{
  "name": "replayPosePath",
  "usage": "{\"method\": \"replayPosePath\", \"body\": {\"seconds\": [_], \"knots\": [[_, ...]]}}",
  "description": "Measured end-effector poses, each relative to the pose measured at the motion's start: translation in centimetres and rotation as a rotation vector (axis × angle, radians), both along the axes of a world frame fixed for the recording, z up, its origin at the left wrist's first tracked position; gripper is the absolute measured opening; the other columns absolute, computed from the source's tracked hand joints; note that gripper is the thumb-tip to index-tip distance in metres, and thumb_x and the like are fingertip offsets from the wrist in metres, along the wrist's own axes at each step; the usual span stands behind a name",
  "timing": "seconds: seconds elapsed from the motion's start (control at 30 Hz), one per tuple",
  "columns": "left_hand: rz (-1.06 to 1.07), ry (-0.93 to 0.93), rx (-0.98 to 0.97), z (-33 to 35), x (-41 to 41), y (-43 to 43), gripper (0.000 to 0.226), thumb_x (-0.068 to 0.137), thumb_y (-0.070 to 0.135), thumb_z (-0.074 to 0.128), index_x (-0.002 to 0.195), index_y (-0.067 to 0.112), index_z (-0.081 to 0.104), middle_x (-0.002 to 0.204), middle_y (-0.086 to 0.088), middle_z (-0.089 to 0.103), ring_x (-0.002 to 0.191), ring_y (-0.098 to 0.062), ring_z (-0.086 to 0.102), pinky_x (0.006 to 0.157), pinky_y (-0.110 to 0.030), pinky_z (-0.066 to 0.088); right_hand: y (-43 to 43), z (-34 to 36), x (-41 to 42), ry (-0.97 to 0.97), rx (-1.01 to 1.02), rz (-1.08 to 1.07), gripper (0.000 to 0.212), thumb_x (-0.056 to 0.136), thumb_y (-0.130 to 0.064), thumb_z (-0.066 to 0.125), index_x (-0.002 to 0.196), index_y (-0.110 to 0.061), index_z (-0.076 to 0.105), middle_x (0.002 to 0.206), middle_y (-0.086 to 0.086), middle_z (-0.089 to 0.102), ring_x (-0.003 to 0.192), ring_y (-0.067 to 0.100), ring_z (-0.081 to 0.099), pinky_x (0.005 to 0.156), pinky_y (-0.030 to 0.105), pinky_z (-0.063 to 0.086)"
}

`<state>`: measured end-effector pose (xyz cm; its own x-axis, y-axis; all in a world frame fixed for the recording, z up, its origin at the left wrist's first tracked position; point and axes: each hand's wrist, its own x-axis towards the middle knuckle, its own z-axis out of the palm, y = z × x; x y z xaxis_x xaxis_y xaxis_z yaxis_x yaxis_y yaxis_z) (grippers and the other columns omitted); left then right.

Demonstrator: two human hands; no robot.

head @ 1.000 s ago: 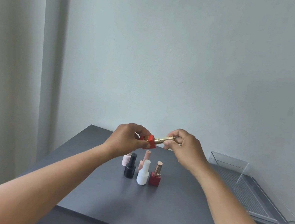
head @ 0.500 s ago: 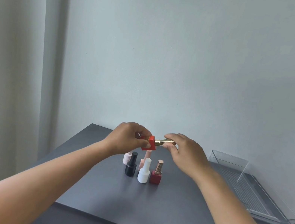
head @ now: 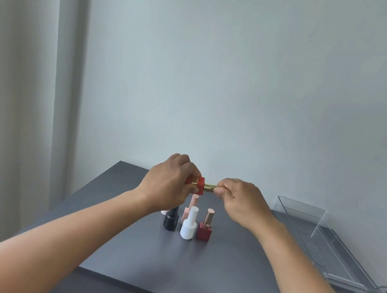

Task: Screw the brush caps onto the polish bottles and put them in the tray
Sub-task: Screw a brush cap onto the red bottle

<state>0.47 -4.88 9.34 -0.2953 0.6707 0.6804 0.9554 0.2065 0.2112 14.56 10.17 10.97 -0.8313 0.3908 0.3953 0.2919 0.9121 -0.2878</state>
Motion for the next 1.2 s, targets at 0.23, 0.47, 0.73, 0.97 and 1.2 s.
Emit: {"method": "replayPosePath", "body": {"seconds": [0.23,0.47,0.73,0.97,1.2], "knots": [[0.033,0.072,0.054,0.2,0.1,0.1,0.019,0.086,0.036,0.069,0.102,0.026,0.069,0.094,0.008,0.058,0.094,-0.013,0.052,0.066,-0.026,0.046,0.5,0.0,-0.1,0.148,-0.261,0.019,0.014,0.093,-0.029,0.060,0.081,-0.029,0.069,0.050,-0.015,0.053,0.046,0.004,0.044,0.045,0.016,0.035],[-0.102,-0.451,0.025,1.7,-0.8,0.8,0.018,0.076,0.040,0.079,0.093,0.037,0.073,0.090,0.013,0.067,0.086,-0.007,0.058,0.079,-0.034,0.051,0.4,1.4,-0.1,0.559,-0.893,0.222,0.008,0.085,-0.012,0.074,0.092,-0.010,0.072,0.057,-0.001,0.059,0.041,0.012,0.047,0.040,0.025,0.046],[-0.020,-0.747,-0.017,-0.5,-5.8,1.0,0.045,0.073,0.049,0.081,0.114,0.032,0.071,0.106,0.009,0.066,0.095,-0.006,0.062,0.079,-0.024,0.046,1.3,2.0,-0.1,0.642,-0.777,0.140,0.005,0.088,-0.017,0.069,0.089,-0.014,0.074,0.071,0.001,0.065,0.053,0.012,0.055,0.044,0.026,0.048],[0.057,-0.889,-0.086,-4.3,-7.3,1.8,0.042,0.073,0.034,0.084,0.111,0.021,0.071,0.098,0.007,0.072,0.090,-0.011,0.066,0.073,-0.029,0.055,2.4,1.2,0.2,0.586,-0.700,0.070,0.010,0.089,-0.014,0.067,0.085,-0.020,0.073,0.085,-0.003,0.071,0.059,0.007,0.060,0.047,0.023,0.049],[0.102,-0.843,-0.062,-4.6,-7.4,2.4,0.013,0.076,0.027,0.082,0.083,0.018,0.076,0.087,0.002,0.074,0.080,-0.021,0.068,0.080,-0.044,0.060,3.3,0.4,0.6,0.549,-0.684,0.037,0.009,0.089,-0.013,0.067,0.086,-0.020,0.072,0.086,-0.001,0.071,0.060,0.007,0.061,0.047,0.023,0.049]]}}
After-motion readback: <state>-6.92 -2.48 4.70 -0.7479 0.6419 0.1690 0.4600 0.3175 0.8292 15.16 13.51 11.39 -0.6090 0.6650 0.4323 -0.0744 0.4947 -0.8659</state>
